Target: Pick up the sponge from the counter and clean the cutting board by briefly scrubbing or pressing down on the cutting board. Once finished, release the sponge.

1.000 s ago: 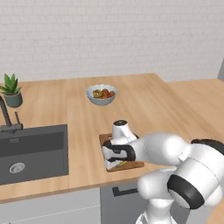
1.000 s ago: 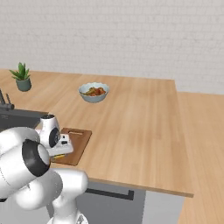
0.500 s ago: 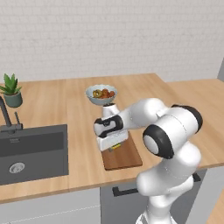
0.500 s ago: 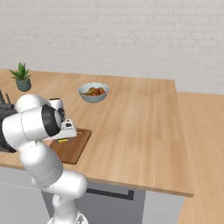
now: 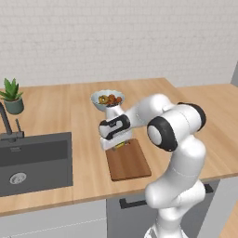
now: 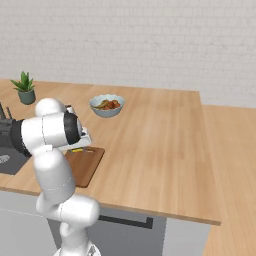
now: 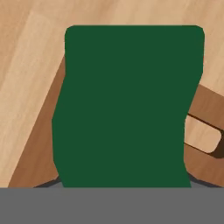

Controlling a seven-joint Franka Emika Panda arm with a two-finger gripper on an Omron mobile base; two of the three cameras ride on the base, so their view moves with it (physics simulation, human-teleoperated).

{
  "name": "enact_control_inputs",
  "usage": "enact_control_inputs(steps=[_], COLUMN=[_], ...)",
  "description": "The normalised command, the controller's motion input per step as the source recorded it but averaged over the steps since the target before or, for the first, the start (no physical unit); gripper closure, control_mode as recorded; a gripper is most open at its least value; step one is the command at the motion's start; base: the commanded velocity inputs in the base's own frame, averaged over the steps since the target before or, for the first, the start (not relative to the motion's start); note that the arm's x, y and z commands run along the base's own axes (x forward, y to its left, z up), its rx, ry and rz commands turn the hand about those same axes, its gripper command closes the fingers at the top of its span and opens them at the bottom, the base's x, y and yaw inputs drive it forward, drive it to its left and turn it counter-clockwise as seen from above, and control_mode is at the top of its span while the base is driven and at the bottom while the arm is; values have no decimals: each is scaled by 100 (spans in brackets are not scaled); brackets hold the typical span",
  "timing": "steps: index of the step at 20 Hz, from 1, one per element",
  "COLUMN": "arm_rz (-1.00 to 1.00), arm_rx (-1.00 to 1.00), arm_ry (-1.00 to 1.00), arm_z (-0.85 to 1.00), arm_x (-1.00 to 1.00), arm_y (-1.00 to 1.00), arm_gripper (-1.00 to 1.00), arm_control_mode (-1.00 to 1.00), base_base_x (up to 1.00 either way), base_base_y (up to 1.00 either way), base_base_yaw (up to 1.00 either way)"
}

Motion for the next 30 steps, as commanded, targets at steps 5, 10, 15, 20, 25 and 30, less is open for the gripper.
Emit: enact_control_inputs(steps=[5, 10, 15, 20, 25, 30], arm_rz=[0, 0, 0, 0, 0, 0], arm_rx=[0, 2, 4, 3, 1, 0], arm_ry=[-12, 0, 2, 3, 5, 7], arm_z=[-28, -71, -66, -59, -62, -63], arm_x=[-42, -100, -100, -100, -100, -100], arm_y=[-2, -19, -21, -20, -18, -16], arm_gripper=[100, 100, 100, 100, 100, 100], arm_control_mode=[-100, -100, -100, -100, -100, -100], base_base_x=[0, 0, 0, 0, 0, 0], base_base_y=[0, 0, 0, 0, 0, 0], base_base_yaw=[0, 0, 0, 0, 0, 0])
